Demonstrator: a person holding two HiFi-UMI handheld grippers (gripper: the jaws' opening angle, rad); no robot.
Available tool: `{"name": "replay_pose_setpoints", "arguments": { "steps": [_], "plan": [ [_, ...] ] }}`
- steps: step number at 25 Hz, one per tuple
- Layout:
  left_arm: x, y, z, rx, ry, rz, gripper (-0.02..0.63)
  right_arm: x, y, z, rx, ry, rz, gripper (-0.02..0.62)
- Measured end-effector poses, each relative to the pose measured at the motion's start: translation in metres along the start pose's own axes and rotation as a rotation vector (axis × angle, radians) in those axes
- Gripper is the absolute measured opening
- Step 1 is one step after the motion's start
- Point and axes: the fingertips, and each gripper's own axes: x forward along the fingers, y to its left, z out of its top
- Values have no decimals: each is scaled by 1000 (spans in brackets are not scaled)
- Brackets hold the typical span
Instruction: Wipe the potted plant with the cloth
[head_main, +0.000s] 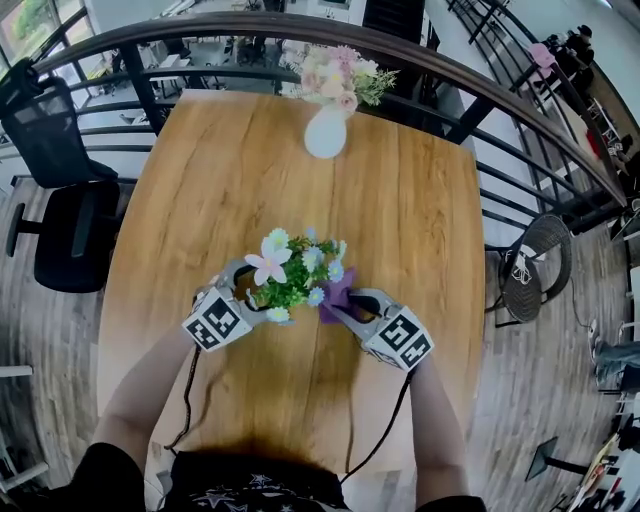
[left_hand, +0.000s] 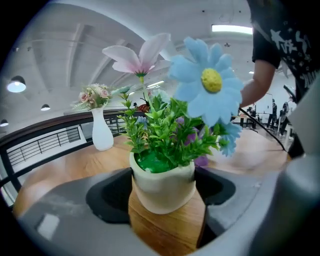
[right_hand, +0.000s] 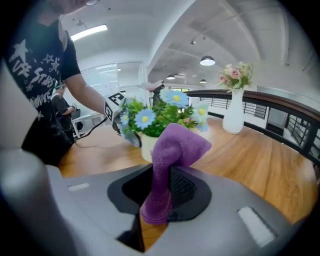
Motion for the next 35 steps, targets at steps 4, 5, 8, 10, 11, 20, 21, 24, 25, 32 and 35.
{"name": "replay_pose_setpoints", "arguments": {
  "steps": [4,5,8,10,11,20,21,24,25,32,35],
  "plan": [
    [-5,-5,-10,26,-6,-86,413,-8,-58,-7,-32,72,-130,81],
    [-6,-5,-10,32,-10,-104,413,-8,-70,-3,-44,73,-142,81],
    [-8,-5,-13,53,-9,-160,413,4,-91,19,-98,41,-96,80],
    [-9,-3,-14,70,-17,-192,413,21,-96,31,-144,53,-40,80],
    [-9,-3,-14,79,-21,-207,413,29,-98,35,-169,69,-10,80],
    [-13,1,-17,183,6,-386,413,80,-72,51,-320,191,301,78],
    [-13,2,-16,192,10,-395,413,84,-69,52,-329,200,323,78],
    [-11,3,-14,195,8,-380,416,90,-60,50,-358,243,371,78],
    [-10,3,-14,184,6,-367,418,91,-59,49,-364,253,376,77],
    [-16,15,-22,70,18,-245,423,90,-59,48,-373,268,361,77],
    [-22,25,-23,34,14,-148,423,85,-60,43,-368,275,347,77]
  ]
}}
